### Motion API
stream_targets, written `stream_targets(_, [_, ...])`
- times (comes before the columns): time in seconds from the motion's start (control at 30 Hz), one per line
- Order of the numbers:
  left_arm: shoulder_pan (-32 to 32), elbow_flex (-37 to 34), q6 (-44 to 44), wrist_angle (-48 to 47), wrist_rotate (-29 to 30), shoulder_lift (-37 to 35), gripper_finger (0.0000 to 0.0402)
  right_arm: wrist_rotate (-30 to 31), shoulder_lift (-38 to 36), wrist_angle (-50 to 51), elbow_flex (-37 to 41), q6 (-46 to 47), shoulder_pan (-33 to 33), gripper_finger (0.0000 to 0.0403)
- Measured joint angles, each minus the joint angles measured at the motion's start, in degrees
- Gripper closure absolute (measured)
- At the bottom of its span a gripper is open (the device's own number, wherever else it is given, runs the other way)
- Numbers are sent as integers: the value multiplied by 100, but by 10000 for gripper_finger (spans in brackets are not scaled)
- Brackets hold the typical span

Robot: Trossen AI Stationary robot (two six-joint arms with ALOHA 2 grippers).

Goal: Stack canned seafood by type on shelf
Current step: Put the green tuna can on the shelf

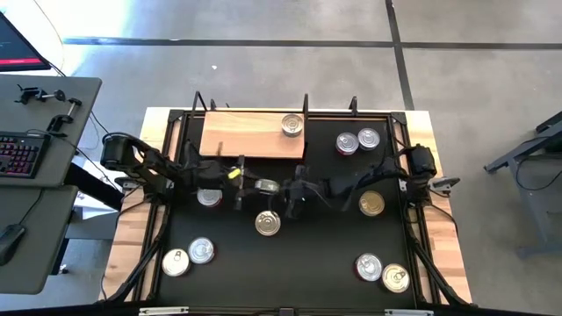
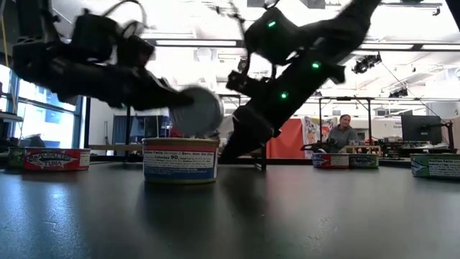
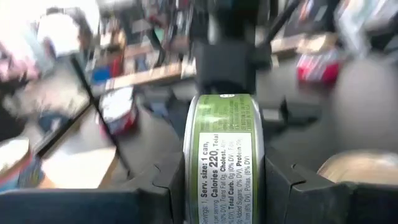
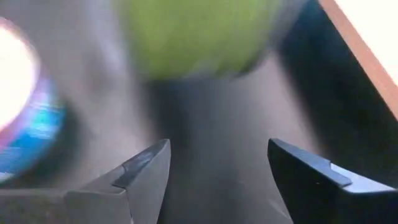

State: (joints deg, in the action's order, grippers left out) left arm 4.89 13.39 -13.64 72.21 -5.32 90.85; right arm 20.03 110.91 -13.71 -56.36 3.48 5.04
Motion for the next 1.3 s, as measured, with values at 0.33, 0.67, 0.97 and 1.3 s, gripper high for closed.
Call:
stream_targets(0.33, [48,-298,398,1761,-986,-23,282,101,-4,-3325,365,-967,339,145])
stream_targets(0.67, [42,-285,409,1596,-755,-44,281,400,0,-2357,-236,-1140,545,244])
stream_targets(0.97, [59,-268,150,218,255,-50,230,777,-19,588,-1031,-439,569,283])
stream_targets(1.3, [-33,152,-77,-595,1037,-57,217,-111,13,3247,-1863,441,132,283])
